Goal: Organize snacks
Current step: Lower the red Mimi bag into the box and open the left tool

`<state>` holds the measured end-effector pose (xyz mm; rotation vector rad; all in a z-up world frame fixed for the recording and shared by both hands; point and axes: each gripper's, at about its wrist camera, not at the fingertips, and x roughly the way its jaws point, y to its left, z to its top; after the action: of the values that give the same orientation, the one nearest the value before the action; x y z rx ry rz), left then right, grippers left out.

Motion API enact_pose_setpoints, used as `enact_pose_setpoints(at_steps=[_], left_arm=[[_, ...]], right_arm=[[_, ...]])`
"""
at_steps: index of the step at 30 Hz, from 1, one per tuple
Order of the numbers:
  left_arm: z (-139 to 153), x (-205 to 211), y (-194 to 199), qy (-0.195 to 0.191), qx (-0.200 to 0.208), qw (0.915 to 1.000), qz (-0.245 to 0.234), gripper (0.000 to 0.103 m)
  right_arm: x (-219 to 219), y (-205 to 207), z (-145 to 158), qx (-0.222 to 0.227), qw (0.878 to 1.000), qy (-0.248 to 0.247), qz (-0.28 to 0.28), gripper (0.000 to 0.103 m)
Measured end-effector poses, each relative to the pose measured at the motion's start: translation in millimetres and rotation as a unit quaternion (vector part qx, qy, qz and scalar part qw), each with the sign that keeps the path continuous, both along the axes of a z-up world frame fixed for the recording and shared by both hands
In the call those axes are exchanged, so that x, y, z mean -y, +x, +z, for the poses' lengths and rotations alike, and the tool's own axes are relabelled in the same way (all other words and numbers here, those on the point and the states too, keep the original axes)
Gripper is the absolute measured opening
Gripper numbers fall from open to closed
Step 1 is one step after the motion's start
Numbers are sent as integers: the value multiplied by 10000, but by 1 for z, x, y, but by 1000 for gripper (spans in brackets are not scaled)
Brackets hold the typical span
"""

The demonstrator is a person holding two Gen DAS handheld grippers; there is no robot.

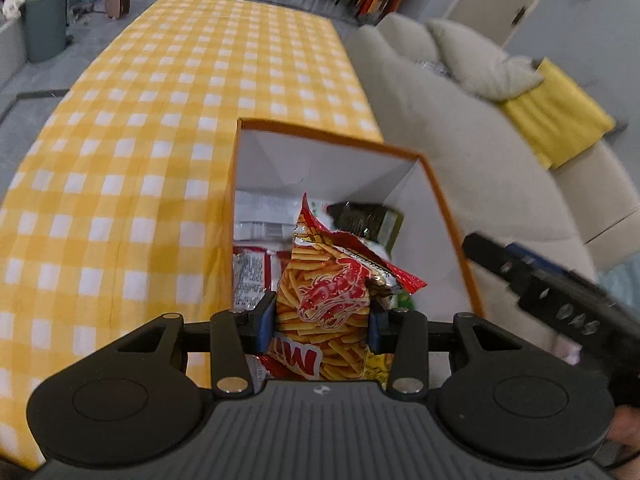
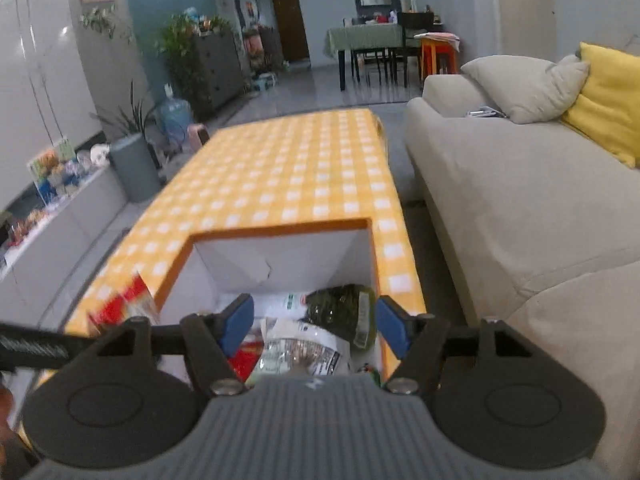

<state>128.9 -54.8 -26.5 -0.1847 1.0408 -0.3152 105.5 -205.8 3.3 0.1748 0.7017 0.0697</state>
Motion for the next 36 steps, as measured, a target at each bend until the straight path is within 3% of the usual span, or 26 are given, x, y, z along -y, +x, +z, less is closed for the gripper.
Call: enact_pose_setpoints(at_steps=[5, 10, 14, 22, 26, 33, 36], left_arm=[[-9, 28, 11, 440, -137, 9989, 70, 48], [-24, 48, 45, 848, -334, 9948, 458, 48], [-30, 61, 71, 1124, -382, 9909, 639, 49], [-47, 56, 101, 1035, -604, 9878, 993, 50], [-52, 53, 107, 834, -709, 9893, 968, 51], [-48, 59, 104, 596, -601, 9944, 630, 85], [-41, 62, 96, 813, -399, 9936, 681, 93]], right_arm=[[19, 0, -3, -22, 9989, 464, -85, 69], [36, 1, -8, 46, 9948, 987, -244, 73], [42, 9, -19, 10, 9949, 984, -238, 73], [64, 31, -34, 111, 9902, 1386, -96, 73], [58, 40, -39, -24, 9958, 881, -240, 73], [56, 48, -51, -260, 9968, 666, -362, 73], [61, 48, -51, -262, 9968, 559, -513, 73]])
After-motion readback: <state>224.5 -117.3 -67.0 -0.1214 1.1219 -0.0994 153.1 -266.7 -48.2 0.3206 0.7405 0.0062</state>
